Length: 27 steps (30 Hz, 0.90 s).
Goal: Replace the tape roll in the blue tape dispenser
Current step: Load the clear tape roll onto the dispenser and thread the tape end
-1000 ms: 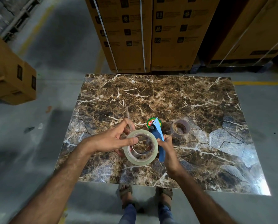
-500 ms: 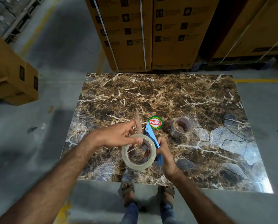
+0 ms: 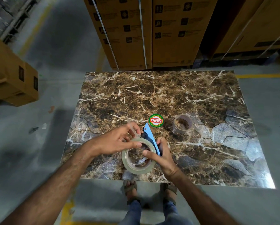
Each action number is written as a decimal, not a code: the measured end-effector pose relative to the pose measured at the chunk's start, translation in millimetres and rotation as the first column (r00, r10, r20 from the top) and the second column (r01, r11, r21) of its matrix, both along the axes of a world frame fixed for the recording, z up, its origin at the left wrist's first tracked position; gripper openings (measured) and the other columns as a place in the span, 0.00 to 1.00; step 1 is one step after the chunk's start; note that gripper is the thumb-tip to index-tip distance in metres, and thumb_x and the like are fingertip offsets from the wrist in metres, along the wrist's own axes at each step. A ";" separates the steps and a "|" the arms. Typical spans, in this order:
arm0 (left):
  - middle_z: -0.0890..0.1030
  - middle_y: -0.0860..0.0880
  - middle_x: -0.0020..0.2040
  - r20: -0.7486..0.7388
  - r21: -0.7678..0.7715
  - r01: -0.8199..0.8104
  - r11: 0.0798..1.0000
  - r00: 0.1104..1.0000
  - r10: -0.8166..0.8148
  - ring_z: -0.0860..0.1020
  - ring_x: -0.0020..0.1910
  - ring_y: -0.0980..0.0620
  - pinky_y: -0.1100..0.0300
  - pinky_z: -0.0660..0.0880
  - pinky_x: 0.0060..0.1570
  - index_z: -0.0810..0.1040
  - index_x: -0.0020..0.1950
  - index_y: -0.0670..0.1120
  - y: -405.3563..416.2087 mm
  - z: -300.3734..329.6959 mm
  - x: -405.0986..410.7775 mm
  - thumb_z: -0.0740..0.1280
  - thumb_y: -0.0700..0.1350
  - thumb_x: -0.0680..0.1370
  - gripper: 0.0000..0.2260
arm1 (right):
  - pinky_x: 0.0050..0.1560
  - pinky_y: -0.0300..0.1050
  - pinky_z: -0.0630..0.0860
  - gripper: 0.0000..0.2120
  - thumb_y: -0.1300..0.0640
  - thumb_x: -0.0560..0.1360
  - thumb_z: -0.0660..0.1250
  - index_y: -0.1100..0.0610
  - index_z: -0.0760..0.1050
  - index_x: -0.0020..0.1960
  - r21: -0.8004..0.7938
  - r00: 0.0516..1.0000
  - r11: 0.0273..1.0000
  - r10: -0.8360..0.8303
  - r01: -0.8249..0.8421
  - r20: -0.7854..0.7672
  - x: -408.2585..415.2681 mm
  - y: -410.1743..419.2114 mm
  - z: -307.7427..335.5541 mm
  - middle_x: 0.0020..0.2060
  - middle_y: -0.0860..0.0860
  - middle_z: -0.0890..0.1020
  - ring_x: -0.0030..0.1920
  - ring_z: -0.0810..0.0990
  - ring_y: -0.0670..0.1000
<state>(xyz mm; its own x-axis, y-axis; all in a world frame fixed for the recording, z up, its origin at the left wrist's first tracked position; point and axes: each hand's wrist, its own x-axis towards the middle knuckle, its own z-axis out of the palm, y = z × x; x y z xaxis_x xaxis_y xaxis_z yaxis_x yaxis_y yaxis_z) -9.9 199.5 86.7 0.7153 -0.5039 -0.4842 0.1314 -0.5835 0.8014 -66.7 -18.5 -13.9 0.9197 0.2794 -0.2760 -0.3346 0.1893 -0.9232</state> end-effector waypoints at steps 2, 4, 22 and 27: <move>0.78 0.51 0.61 0.016 -0.006 -0.013 1.000 1.000 0.013 0.81 0.55 0.55 0.60 0.81 0.48 0.72 0.60 0.55 1.7 -2.2 -0.5 0.71 0.52 0.79 0.13 | 0.37 0.39 0.80 0.28 0.61 0.64 0.78 0.57 0.59 0.50 -0.004 1.000 1.000 -0.011 0.011 -0.002 1.5 2.5 0.2 0.36 0.44 0.80 0.37 0.80 0.43; 0.79 0.53 0.60 0.029 0.001 -0.026 1.000 0.999 0.026 0.81 0.55 0.55 0.56 0.82 0.52 0.73 0.60 0.55 2.9 -5.0 -2.7 0.71 0.53 0.79 0.12 | 0.36 0.40 0.80 0.28 0.60 0.64 0.77 0.56 0.59 0.49 -0.011 1.000 1.000 -0.021 0.021 0.015 2.1 4.8 -0.4 0.39 0.48 0.76 0.38 0.79 0.45; 0.83 0.61 0.55 0.268 0.167 0.006 0.986 0.962 -0.051 0.84 0.48 0.59 0.55 0.83 0.54 0.84 0.58 0.55 -3.1 8.7 10.7 0.70 0.48 0.79 0.08 | 0.29 0.35 0.74 0.24 0.73 0.66 0.68 0.58 0.57 0.51 0.000 0.996 1.000 -0.030 0.030 0.081 -0.7 6.8 1.2 0.39 0.55 0.69 0.30 0.73 0.41; 0.81 0.62 0.52 0.388 0.159 0.023 0.987 0.918 -0.084 0.84 0.44 0.60 0.64 0.80 0.54 0.84 0.57 0.54 -4.7 1.7 11.8 0.72 0.44 0.78 0.10 | 0.29 0.35 0.75 0.24 0.72 0.66 0.67 0.58 0.57 0.52 0.012 0.997 1.000 -0.021 0.020 0.072 -3.7 8.9 6.5 0.39 0.56 0.69 0.30 0.73 0.42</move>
<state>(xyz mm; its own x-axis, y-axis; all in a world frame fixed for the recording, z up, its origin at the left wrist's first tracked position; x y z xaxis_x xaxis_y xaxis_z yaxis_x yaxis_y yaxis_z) 1.9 194.8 88.4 0.8371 -0.4906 -0.2422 -0.2102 -0.6971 0.6855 -70.4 -9.7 -7.4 0.9426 0.2628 -0.2059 -0.2634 0.2063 -0.9424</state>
